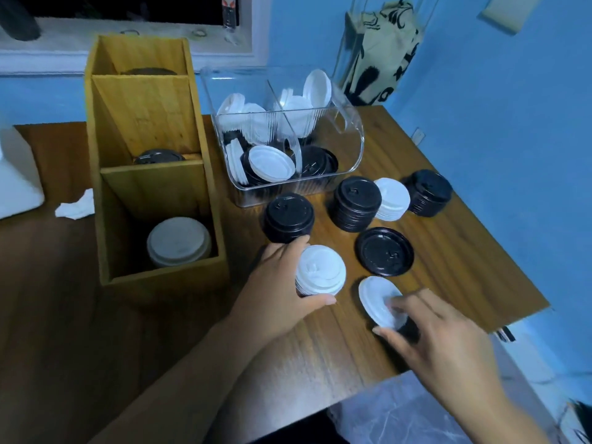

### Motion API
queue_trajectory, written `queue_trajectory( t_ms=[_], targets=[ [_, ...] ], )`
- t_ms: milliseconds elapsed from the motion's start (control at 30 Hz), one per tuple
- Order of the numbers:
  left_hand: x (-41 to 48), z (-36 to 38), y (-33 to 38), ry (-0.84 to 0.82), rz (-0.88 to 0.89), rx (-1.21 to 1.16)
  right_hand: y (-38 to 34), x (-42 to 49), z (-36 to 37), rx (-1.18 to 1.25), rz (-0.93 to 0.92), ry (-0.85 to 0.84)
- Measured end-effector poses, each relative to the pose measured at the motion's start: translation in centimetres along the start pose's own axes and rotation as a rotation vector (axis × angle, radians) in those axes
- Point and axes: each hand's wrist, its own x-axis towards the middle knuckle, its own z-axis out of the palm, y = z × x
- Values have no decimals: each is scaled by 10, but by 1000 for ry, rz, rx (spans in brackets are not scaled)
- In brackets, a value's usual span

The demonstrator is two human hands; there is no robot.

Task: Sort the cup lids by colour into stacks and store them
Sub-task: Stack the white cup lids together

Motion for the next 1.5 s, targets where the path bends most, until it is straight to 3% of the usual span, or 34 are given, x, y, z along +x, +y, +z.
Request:
queue_trajectory(
  t_ms=[133,267,433,500,800,1100,1500],
  targets=[
    [1,0,2,-7,-12,13,-5,-1,13,15,26,-15],
    [0,2,1,9,-11,28,10,1,6,303,62,-43],
    [0,2,3,2,-14,34,38,9,4,352,9,-336],
    [0,2,4,-5,-12,31,37,12,9,358,-21,-377],
    [-2,1,6,-4,-9,21,18,11,18,242,17,-306],
    [-1,1,1,4,38,7,-10,54,6,568,157,-91],
    [4,10,-13,26,60,-11,-42,91,30,462,95,-282]
  ],
)
